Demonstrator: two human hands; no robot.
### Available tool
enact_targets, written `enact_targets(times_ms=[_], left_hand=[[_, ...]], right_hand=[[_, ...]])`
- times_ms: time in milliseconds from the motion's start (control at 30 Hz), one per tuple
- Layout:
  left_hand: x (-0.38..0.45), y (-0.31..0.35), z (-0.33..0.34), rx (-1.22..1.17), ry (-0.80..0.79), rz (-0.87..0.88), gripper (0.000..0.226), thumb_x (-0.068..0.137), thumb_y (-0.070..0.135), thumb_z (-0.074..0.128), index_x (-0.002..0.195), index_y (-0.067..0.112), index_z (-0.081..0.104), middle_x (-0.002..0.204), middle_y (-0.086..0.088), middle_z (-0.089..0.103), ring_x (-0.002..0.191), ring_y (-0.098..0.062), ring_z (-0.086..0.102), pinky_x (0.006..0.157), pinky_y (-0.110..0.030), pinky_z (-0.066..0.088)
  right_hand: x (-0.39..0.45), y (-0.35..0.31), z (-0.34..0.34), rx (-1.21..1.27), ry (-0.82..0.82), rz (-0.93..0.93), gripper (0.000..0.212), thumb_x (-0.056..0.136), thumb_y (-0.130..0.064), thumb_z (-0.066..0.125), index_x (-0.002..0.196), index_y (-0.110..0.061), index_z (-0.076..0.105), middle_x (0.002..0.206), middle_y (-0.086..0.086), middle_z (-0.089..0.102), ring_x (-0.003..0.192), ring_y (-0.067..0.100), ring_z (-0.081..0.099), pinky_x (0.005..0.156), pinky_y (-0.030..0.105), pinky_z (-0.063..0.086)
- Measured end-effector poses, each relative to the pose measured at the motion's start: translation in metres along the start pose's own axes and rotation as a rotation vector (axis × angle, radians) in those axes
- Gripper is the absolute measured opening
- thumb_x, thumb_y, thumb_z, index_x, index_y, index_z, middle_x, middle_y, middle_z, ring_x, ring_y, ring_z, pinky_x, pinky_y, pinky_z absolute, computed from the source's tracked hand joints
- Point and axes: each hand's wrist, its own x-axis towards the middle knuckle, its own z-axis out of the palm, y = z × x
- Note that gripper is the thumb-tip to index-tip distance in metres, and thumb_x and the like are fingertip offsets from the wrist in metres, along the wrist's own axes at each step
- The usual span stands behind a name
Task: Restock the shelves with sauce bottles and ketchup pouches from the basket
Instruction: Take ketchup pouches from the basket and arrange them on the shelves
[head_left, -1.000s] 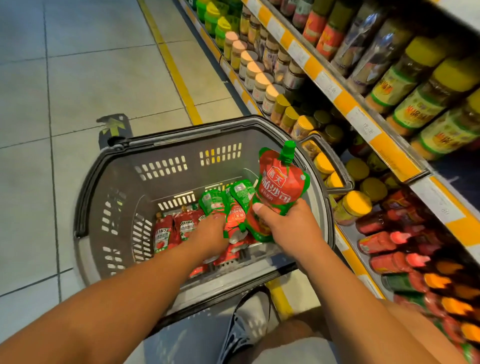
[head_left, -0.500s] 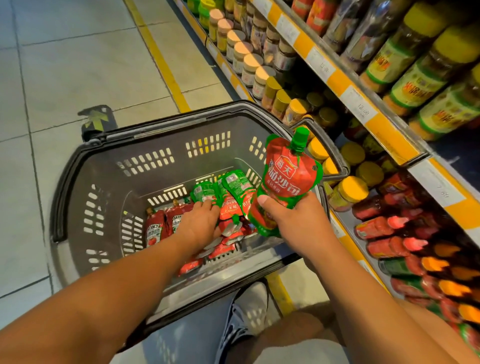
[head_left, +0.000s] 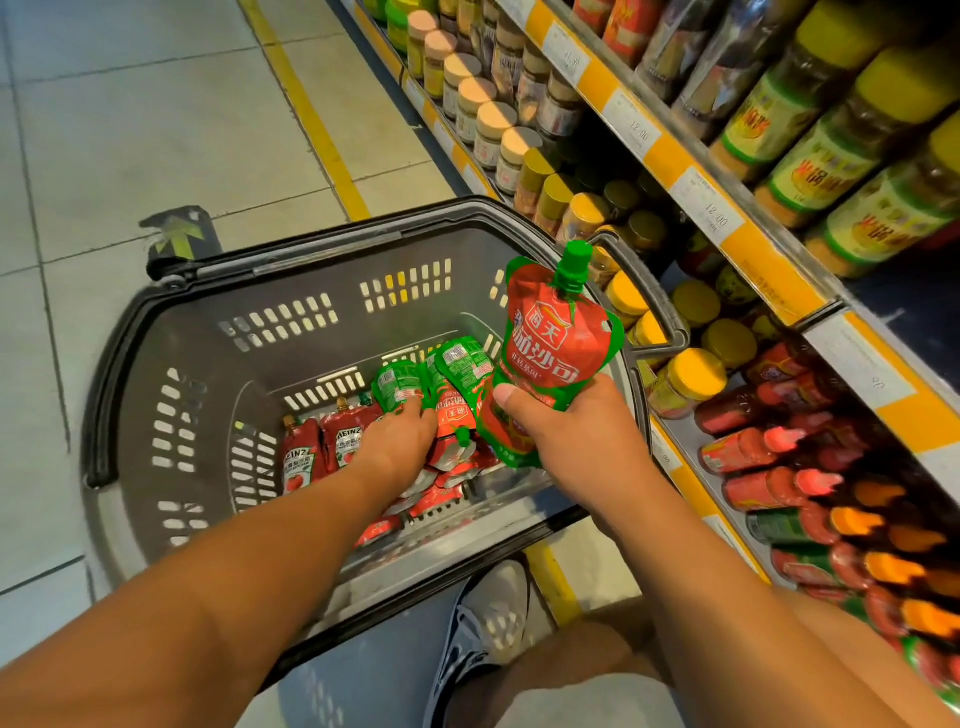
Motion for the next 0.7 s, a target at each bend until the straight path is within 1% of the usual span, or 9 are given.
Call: enact_targets(times_ms=[67, 133, 233, 300, 367, 433, 500, 600, 700], left_hand=[[-0.001, 0.001, -0.001, -0.02, 0.004, 0.002, 0.041, 0.085, 0.001, 0.069, 0.118, 0.013, 0.049, 0.121, -0.012, 0.047, 0.074, -0.025, 0.049, 0.057, -0.039, 0.046], [-0.003, -0.003, 0.0, -0.014, 0.026, 0.008, 0.045, 0.081, 0.002, 0.075, 0.118, 0.013, 0.051, 0.126, -0.011, 0.045, 0.079, -0.024, 0.052, 0.06, -0.037, 0.045], [-0.006, -0.018, -0.001, -0.062, 0.098, -0.02, 0.034, 0.083, 0.005, 0.073, 0.111, 0.012, 0.057, 0.116, -0.008, 0.048, 0.075, -0.024, 0.054, 0.061, -0.04, 0.051], [-0.008, -0.032, -0.01, -0.165, 0.17, -0.052, 0.026, 0.085, 0.006, 0.067, 0.11, 0.01, 0.061, 0.109, -0.01, 0.052, 0.083, -0.03, 0.06, 0.07, -0.043, 0.053], [-0.012, -0.045, -0.028, -0.307, 0.219, -0.086, 0.018, 0.089, 0.012, 0.067, 0.107, 0.01, 0.065, 0.105, -0.01, 0.054, 0.089, -0.034, 0.062, 0.075, -0.04, 0.05], [-0.015, -0.059, -0.048, -0.435, 0.29, -0.174, 0.01, 0.095, 0.019, 0.067, 0.1, 0.011, 0.067, 0.099, -0.009, 0.059, 0.087, -0.031, 0.061, 0.073, -0.039, 0.05], [-0.022, -0.071, -0.069, -0.575, 0.356, -0.288, 0.01, 0.094, 0.022, 0.067, 0.099, 0.013, 0.068, 0.094, -0.008, 0.065, 0.083, -0.027, 0.063, 0.072, -0.041, 0.054], [-0.04, -0.083, -0.095, -0.715, 0.365, -0.378, 0.013, 0.089, 0.016, 0.072, 0.102, 0.018, 0.068, 0.091, -0.004, 0.068, 0.075, -0.021, 0.066, 0.066, -0.04, 0.058], [-0.06, -0.085, -0.114, -0.798, 0.32, -0.376, 0.017, 0.085, 0.009, 0.076, 0.092, 0.022, 0.07, 0.085, -0.003, 0.071, 0.072, -0.022, 0.071, 0.059, -0.041, 0.061]], right_hand=[[-0.001, -0.001, 0.001, -0.007, 0.002, 0.002, 0.011, 0.088, -0.033, 0.081, 0.092, -0.03, 0.071, 0.096, -0.01, 0.076, 0.094, 0.009, 0.071, 0.093, 0.042, 0.059], [-0.002, -0.004, 0.001, -0.013, 0.006, -0.003, 0.011, 0.088, -0.033, 0.081, 0.09, -0.03, 0.071, 0.095, -0.01, 0.076, 0.093, 0.009, 0.071, 0.092, 0.042, 0.059], [-0.003, -0.006, 0.001, -0.012, 0.014, -0.017, 0.012, 0.088, -0.033, 0.081, 0.09, -0.031, 0.07, 0.094, -0.011, 0.076, 0.093, 0.009, 0.07, 0.091, 0.039, 0.058], [-0.005, -0.007, 0.001, -0.014, 0.014, -0.018, 0.014, 0.087, -0.035, 0.082, 0.092, -0.032, 0.069, 0.095, -0.013, 0.074, 0.094, 0.008, 0.069, 0.091, 0.037, 0.057], [-0.007, -0.008, 0.001, -0.016, 0.007, -0.02, 0.015, 0.087, -0.035, 0.082, 0.094, -0.031, 0.069, 0.095, -0.013, 0.074, 0.094, 0.008, 0.069, 0.09, 0.035, 0.057], [-0.01, -0.009, -0.001, -0.008, 0.006, -0.025, 0.014, 0.088, -0.033, 0.082, 0.089, -0.032, 0.068, 0.091, -0.016, 0.073, 0.089, 0.003, 0.067, 0.083, 0.03, 0.055], [-0.013, -0.009, -0.004, 0.003, 0.016, -0.026, 0.013, 0.088, -0.032, 0.081, 0.089, -0.031, 0.068, 0.09, -0.017, 0.072, 0.087, 0.0, 0.066, 0.077, 0.026, 0.052], [-0.016, -0.008, -0.006, 0.039, 0.062, -0.002, 0.019, 0.086, -0.034, 0.083, 0.098, -0.026, 0.072, 0.095, -0.01, 0.075, 0.092, 0.011, 0.07, 0.088, 0.036, 0.057], [-0.021, -0.009, -0.009, 0.064, 0.096, 0.011, 0.02, 0.084, -0.034, 0.085, 0.099, -0.026, 0.074, 0.096, -0.009, 0.076, 0.095, 0.015, 0.071, 0.095, 0.046, 0.058]])
